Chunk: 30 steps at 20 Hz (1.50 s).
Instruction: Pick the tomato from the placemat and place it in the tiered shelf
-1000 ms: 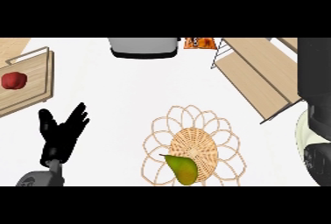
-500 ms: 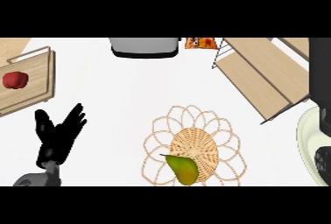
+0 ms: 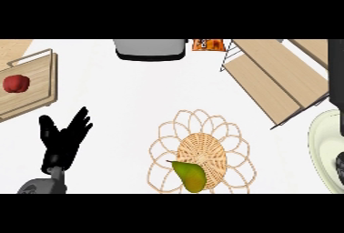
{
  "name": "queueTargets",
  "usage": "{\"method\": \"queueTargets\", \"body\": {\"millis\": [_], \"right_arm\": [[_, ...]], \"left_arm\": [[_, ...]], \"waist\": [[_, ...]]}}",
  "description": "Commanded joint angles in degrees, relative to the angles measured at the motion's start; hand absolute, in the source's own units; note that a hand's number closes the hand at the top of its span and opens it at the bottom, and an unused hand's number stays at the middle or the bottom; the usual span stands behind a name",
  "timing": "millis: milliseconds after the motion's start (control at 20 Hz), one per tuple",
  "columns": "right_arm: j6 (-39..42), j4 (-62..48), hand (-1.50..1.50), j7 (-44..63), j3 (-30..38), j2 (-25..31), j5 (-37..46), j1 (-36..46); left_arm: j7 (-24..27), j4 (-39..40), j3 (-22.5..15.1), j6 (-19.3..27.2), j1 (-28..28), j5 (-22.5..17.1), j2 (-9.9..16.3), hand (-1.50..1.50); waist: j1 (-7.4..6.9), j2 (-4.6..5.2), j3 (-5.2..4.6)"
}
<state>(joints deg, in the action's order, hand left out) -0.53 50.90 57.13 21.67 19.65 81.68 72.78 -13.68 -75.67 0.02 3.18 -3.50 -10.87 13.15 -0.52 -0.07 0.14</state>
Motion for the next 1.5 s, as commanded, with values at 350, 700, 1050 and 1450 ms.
{"method": "queueTargets", "body": {"millis": [350, 700, 1050, 1450], "right_arm": [[-16.15, 9.07, -1.5, 4.62, 4.46, -2.92, -2.36, -1.53], [-25.42, 13.87, -1.5, 2.68, 8.65, -2.56, -5.04, -0.59], [-26.38, 22.75, -1.5, 7.53, 8.33, -1.49, 3.75, -3.18], [-17.37, 43.02, -1.5, 10.12, 12.51, 0.04, 9.63, -7.46]], "left_arm": [[-0.96, 1.07, -0.29, 0.37, -0.22, 0.76, -1.18, 0.0], [-2.32, -0.74, 1.19, -1.56, 1.25, -0.9, 0.51, 0.0], [-3.64, -0.39, 1.45, -0.86, -1.11, -0.36, 0.28, 0.0], [-1.75, -1.52, 2.37, -1.49, 2.82, -0.56, 0.66, 0.0]], "waist": [[0.24, 0.2, -0.14], [-0.3, 0.15, -0.13], [0.84, -0.15, -0.19], [1.65, -0.56, -0.18]]}}
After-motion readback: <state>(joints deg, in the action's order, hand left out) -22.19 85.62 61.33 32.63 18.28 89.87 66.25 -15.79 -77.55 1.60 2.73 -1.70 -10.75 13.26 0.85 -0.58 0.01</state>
